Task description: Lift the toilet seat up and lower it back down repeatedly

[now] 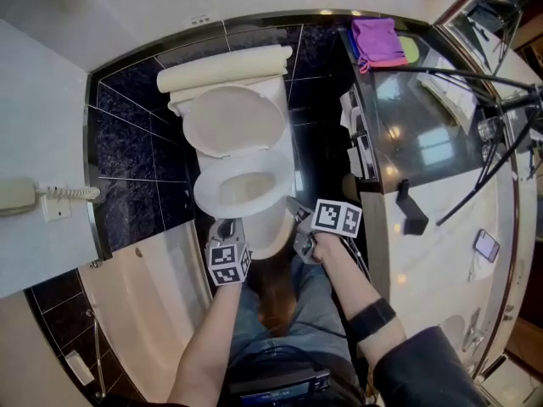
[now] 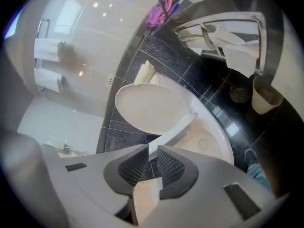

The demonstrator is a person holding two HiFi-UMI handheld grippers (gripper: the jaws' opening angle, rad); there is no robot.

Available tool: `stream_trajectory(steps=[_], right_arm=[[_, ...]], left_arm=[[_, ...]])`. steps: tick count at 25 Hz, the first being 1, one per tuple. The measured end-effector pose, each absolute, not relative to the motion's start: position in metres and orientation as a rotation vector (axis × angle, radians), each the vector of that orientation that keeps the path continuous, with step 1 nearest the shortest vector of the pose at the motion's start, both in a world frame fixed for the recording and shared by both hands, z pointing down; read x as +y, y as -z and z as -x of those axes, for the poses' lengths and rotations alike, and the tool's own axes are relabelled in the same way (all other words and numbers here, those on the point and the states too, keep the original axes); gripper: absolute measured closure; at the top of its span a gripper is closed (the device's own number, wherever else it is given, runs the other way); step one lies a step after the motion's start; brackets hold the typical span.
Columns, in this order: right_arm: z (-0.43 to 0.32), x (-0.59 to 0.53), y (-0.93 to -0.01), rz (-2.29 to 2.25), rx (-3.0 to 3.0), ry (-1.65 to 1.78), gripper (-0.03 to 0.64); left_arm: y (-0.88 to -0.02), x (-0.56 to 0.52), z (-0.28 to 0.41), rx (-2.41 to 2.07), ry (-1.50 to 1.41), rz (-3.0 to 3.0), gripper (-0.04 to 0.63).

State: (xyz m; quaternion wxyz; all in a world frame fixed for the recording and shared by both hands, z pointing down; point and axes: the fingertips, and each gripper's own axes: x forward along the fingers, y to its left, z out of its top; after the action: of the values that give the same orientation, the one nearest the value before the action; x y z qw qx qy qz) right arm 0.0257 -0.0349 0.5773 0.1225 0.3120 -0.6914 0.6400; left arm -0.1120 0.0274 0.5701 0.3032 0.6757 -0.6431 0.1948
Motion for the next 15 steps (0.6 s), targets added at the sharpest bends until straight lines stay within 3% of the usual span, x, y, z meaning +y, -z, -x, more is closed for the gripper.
stream_trajectory(steps=[5, 15], right_arm=[[-0.02, -0.045, -0.541, -0.877, -2.153, -1.637, 0.598], [-0.032, -0.055, -0.504, -0.812, -2.273, -1.442, 0.6]], left_arm=[[-0.554, -0.016, 0.128, -1.747, -0.544, -1.842, 0.595], [-0.53, -0.1, 0.156, -1.819, -0.559, -1.888, 0.595]])
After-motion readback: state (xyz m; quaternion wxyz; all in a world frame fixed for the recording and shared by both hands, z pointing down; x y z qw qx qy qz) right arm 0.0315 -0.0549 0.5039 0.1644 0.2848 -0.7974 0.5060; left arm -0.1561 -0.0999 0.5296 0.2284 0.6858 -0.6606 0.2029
